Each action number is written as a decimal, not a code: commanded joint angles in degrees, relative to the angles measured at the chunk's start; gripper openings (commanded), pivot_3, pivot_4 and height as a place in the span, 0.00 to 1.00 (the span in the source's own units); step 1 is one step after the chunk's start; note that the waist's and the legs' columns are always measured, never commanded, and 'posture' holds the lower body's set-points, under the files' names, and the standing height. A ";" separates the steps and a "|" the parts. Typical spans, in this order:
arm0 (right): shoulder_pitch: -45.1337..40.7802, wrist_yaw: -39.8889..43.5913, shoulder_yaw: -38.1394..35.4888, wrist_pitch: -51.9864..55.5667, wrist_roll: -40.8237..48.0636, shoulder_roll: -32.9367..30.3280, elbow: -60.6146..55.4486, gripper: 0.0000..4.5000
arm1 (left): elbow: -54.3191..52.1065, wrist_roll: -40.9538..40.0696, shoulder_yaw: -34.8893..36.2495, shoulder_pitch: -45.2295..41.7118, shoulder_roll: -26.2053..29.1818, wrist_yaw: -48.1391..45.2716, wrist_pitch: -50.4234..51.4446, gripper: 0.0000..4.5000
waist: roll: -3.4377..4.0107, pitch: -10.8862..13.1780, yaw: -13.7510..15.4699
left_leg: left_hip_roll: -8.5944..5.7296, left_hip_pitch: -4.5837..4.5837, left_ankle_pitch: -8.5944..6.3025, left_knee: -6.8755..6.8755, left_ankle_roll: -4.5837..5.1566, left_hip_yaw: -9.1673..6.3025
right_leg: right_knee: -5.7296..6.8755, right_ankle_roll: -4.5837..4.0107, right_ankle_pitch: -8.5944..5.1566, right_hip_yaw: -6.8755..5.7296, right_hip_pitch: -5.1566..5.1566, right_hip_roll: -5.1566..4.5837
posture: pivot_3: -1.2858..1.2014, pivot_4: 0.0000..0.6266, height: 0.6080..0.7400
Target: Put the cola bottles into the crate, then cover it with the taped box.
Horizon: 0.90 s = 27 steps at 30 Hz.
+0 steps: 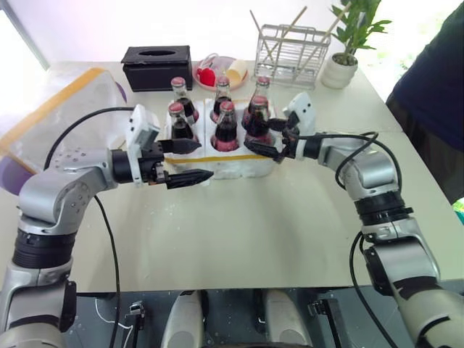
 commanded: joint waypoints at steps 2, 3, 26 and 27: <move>4.13 2.66 -9.37 5.96 6.40 -6.59 -13.76 1.00 | -3.01 -1.95 6.94 2.15 5.13 -0.59 0.48 1.00 | 0.01 0.01 0.11 | 0.00 -0.04 0.00 -0.01 0.00 -0.01 | 0.00 0.00 0.00 -0.01 -0.04 0.00 | 0.52 0.24 1.00; 5.51 4.37 -11.71 7.78 8.71 -9.10 -16.86 1.00 | -3.27 -2.63 9.18 3.16 7.00 -0.89 1.14 1.00 | 0.01 0.01 0.13 | 0.00 -0.07 0.00 -0.03 0.00 0.00 | -0.02 0.00 0.00 -0.01 -0.06 -0.01 | 0.52 0.24 1.00; 8.28 14.34 -23.91 20.05 28.84 -27.02 -32.12 1.00 | 48.23 29.46 42.68 38.43 50.82 -28.88 -23.99 1.00 | 0.10 -0.01 -0.25 | 0.03 -0.02 -0.11 -0.30 -0.22 0.37 | -0.15 -0.66 -0.34 -0.20 -0.70 -0.44 | 0.52 0.24 1.00; 8.51 14.12 -23.79 19.78 28.77 -26.76 -32.25 1.00 | 50.61 27.74 37.93 35.00 51.64 -27.31 -24.85 1.00 | 0.11 -0.01 -0.13 | 0.01 -0.07 -0.11 -0.30 -0.21 0.40 | -0.15 -0.66 -0.34 -0.19 -0.74 -0.46 | 0.52 0.24 1.00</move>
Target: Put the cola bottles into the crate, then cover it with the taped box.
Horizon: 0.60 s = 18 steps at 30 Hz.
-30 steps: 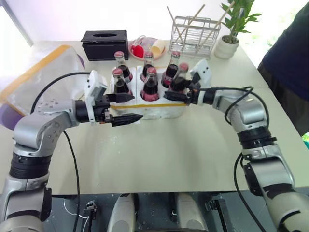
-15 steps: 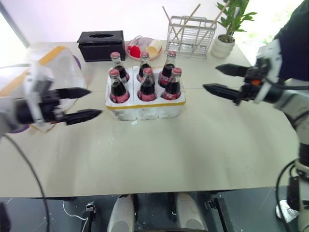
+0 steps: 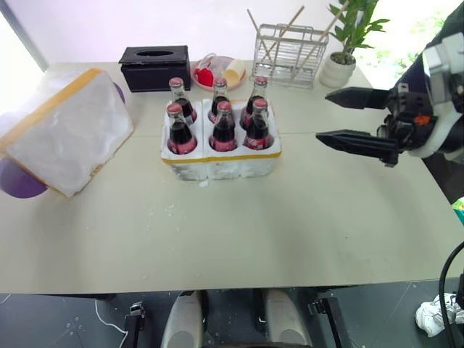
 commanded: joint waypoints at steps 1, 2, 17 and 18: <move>-0.13 -1.09 -0.22 -1.98 -0.10 0.77 -1.19 1.00 | 10.61 -4.03 -16.37 -11.99 3.74 5.63 -6.35 1.00 | -0.01 -0.01 0.09 | -0.01 -0.03 0.05 0.00 0.08 0.05 | 0.06 0.01 0.00 0.01 -0.04 -0.05 | 0.52 0.24 1.00; -0.09 -1.50 -0.22 -1.98 0.05 1.02 -1.25 1.00 | 12.15 -3.89 -21.61 -17.18 3.31 6.77 -7.25 1.00 | 0.01 0.01 0.13 | -0.01 -0.14 0.06 0.00 0.10 0.09 | 0.06 0.01 0.00 0.01 0.03 -0.03 | 0.52 0.24 1.00; 4.59 -9.45 -5.55 -0.17 3.37 0.99 -6.27 1.00 | 40.82 21.12 -59.22 -73.30 -16.88 10.73 -14.31 1.00 | -0.25 -0.03 1.42 | 0.05 -0.02 0.11 0.24 0.16 0.10 | 0.24 0.52 0.28 -0.01 0.36 0.18 | 0.52 0.24 1.00; 4.94 -9.78 -5.82 -0.12 3.66 0.89 -6.58 1.00 | 41.69 21.59 -59.56 -74.00 -17.59 11.32 -14.52 1.00 | -0.25 -0.03 1.44 | 0.05 -0.02 0.11 0.24 0.16 0.09 | 0.24 0.52 0.27 0.00 0.36 0.19 | 0.52 0.24 1.00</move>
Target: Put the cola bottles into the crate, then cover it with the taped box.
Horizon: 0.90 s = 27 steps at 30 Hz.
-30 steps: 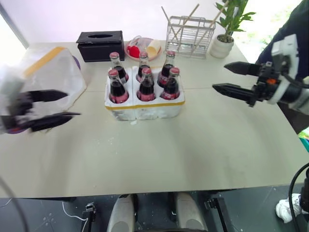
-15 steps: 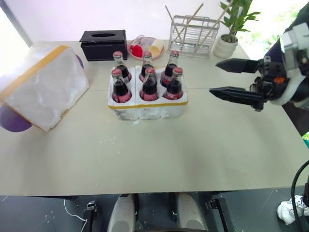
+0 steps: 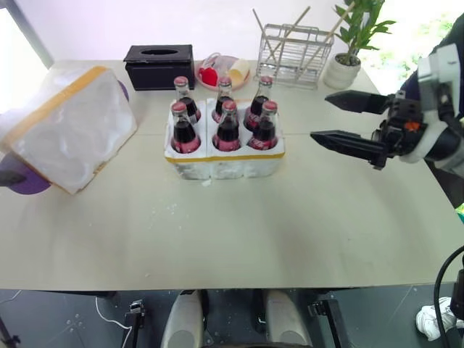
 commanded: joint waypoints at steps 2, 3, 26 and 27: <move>1.08 -1.93 -3.63 0.17 2.27 -1.01 -3.29 1.00 | 3.41 2.61 -1.19 -3.03 -2.13 3.38 -1.26 1.00 | -0.01 0.00 0.13 | 0.00 -0.01 0.00 0.00 0.00 -0.03 | 0.00 0.00 0.00 0.00 0.00 0.00 | 0.52 0.24 1.00; 1.55 -2.13 -3.95 0.32 2.75 -1.17 -3.94 1.00 | 3.97 2.69 -1.09 -3.45 -2.84 3.83 -1.05 1.00 | -0.07 0.02 0.12 | 0.00 -0.01 0.00 0.01 0.00 -0.03 | 0.00 0.00 0.00 0.00 0.01 0.00 | 0.52 0.24 1.00; 5.53 -2.11 -4.45 -0.41 4.96 -2.73 -4.75 1.00 | -3.56 -3.16 6.46 -6.99 -6.53 17.41 -13.64 0.07 | -0.24 0.02 0.20 | -0.01 -0.03 0.00 0.10 0.00 -0.13 | 0.01 0.00 0.00 -0.04 0.10 -0.01 | 0.52 0.24 1.00; 5.79 -2.06 -4.33 -0.57 4.77 -2.68 -4.63 1.00 | -7.16 -3.48 6.94 -6.16 -7.12 19.20 -15.50 0.07 | -0.24 0.02 0.18 | -0.01 -0.03 0.00 0.11 0.00 -0.14 | 0.01 0.00 0.00 -0.04 0.12 -0.02 | 0.52 0.24 1.00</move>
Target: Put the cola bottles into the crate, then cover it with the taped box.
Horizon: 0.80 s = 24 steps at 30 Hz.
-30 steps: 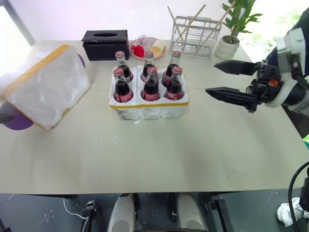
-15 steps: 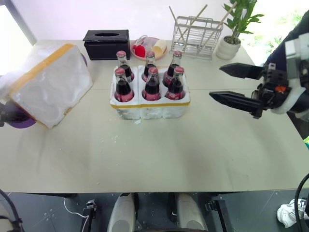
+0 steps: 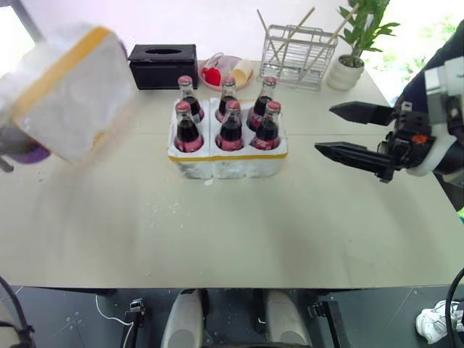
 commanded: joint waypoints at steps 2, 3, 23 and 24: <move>0.41 -0.52 -0.61 -1.54 -0.35 -0.02 -0.36 1.00 | -22.32 -3.99 3.93 4.72 -1.76 6.31 -7.66 0.07 | 0.00 0.00 -0.06 | -0.01 0.00 0.00 0.00 0.00 -0.01 | -0.02 0.00 0.00 0.00 0.03 -0.01 | 0.52 0.24 1.00; 0.35 -0.82 -0.41 -1.53 -0.22 0.18 -0.24 1.00 | -30.55 -4.67 4.71 7.81 -3.00 7.89 -6.73 0.07 | 0.01 -0.01 -0.06 | -0.02 0.01 0.00 0.00 0.00 0.00 | 0.00 0.00 0.00 0.01 0.03 -0.05 | 0.52 0.24 1.00; 2.04 -6.76 -1.53 -0.85 2.48 2.43 -1.49 1.00 | -67.22 20.32 -4.51 19.06 -9.61 30.44 -11.29 0.07 | 0.05 -0.04 0.30 | -0.08 0.09 0.02 0.08 -0.01 -0.09 | -0.06 0.07 0.05 0.04 0.24 0.01 | 0.52 0.24 1.00; 2.16 -7.17 -1.53 -0.85 2.58 2.55 -1.71 1.00 | -67.31 20.14 -4.29 18.60 -10.84 30.93 -10.20 0.07 | 0.05 -0.04 0.48 | -0.08 0.10 0.02 0.08 -0.01 -0.10 | -0.04 0.07 0.05 0.03 0.24 0.01 | 0.52 0.24 1.00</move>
